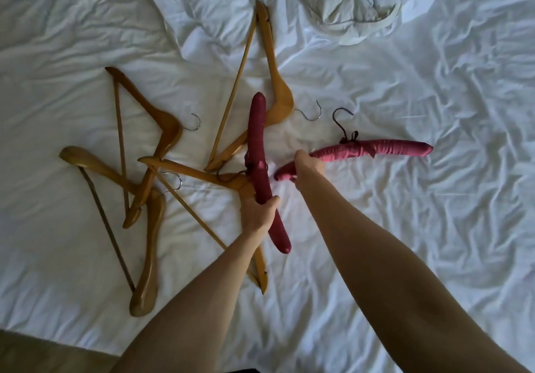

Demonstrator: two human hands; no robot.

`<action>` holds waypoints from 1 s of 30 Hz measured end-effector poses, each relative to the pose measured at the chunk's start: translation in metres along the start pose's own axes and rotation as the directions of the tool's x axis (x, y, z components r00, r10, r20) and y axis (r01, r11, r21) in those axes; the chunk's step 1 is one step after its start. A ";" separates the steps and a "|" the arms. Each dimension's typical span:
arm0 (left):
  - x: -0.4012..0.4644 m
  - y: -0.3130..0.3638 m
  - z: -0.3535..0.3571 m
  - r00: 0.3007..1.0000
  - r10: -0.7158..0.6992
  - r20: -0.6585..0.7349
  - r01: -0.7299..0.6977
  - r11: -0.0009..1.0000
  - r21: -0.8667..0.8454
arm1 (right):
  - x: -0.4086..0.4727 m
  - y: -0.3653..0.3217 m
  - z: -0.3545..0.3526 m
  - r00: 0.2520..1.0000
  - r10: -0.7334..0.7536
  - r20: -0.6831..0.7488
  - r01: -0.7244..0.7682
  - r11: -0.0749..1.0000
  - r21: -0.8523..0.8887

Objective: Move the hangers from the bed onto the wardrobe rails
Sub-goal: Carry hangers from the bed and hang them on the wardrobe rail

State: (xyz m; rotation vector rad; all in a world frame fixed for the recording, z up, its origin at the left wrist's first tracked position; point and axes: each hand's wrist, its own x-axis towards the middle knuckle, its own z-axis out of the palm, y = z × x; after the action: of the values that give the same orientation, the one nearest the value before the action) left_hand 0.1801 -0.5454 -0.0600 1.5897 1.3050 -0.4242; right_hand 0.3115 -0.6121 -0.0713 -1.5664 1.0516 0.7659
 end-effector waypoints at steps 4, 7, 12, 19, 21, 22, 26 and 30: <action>-0.021 0.003 -0.033 0.999 -0.037 -0.024 0.037 0.999 -0.014 | -0.043 0.022 -0.051 0.990 0.085 -0.117 -0.086 0.996 -0.007; -0.058 0.001 -0.058 0.998 0.000 -0.065 0.004 0.999 0.053 | -0.098 0.050 -0.090 0.967 0.009 -0.255 -0.028 0.997 -0.072; -0.135 -0.001 -0.093 0.998 0.055 -0.029 -0.050 0.990 0.132 | -0.197 0.085 -0.134 0.966 -0.240 -0.097 0.226 0.965 -0.135; -0.224 -0.012 -0.128 0.981 0.075 0.181 -0.066 0.996 -0.054 | -0.305 0.113 -0.161 0.866 -0.496 0.063 0.486 0.807 -0.336; -0.245 -0.020 -0.136 0.970 0.076 0.230 -0.060 0.995 -0.076 | -0.327 0.118 -0.165 0.839 -0.536 0.090 0.528 0.763 -0.373; -0.255 -0.025 -0.140 0.969 0.076 0.235 -0.058 0.995 -0.086 | -0.336 0.122 -0.167 0.831 -0.545 0.112 0.543 0.748 -0.381; -0.285 -0.045 -0.154 0.979 0.082 0.188 -0.046 0.981 -0.189 | -0.363 0.139 -0.172 0.797 -0.558 0.231 0.602 0.704 -0.377; -0.310 -0.072 -0.166 0.991 0.059 0.117 -0.016 0.941 -0.337 | -0.383 0.160 -0.172 0.740 -0.553 0.383 0.672 0.633 -0.384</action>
State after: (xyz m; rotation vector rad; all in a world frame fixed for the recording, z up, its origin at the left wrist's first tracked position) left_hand -0.0449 -0.5764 0.2184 1.2792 1.1781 -0.2563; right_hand 0.0017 -0.6969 0.2425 -2.0560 0.0662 0.7287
